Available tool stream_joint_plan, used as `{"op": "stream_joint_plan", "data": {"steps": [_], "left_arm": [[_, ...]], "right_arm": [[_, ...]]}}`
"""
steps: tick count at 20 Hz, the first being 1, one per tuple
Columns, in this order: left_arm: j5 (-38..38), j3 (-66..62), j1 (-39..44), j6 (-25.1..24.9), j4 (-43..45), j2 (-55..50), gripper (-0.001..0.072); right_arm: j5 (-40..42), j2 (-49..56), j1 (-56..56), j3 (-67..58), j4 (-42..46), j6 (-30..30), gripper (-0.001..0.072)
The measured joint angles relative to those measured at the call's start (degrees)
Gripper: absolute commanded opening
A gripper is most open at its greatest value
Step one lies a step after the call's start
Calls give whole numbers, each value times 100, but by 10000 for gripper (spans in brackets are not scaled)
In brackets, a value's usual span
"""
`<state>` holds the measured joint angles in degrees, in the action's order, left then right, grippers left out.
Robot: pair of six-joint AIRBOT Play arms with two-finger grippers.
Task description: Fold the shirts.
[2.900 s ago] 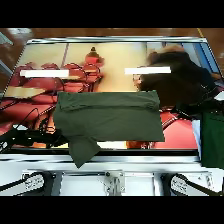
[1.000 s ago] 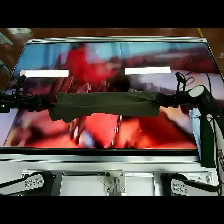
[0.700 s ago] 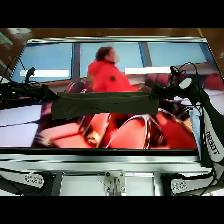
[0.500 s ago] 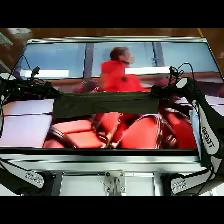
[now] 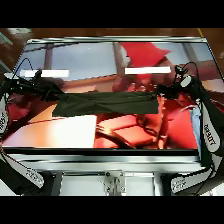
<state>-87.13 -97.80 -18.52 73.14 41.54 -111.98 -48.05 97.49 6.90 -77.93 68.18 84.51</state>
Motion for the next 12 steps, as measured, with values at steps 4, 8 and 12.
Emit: {"op": "stream_joint_plan", "data": {"steps": [4, 8, 12], "left_arm": [[-439, -205, -136, 129, -4, 229, 600], [-592, -260, -142, 170, -15, 553, 600], [-636, -278, -94, 190, -275, 748, 598]], "right_arm": [[-610, 142, 433, -33, -439, 138, 667], [-903, 553, 442, -44, -1185, 66, 666], [-798, 883, 273, -52, -1919, 17, 229]]}}
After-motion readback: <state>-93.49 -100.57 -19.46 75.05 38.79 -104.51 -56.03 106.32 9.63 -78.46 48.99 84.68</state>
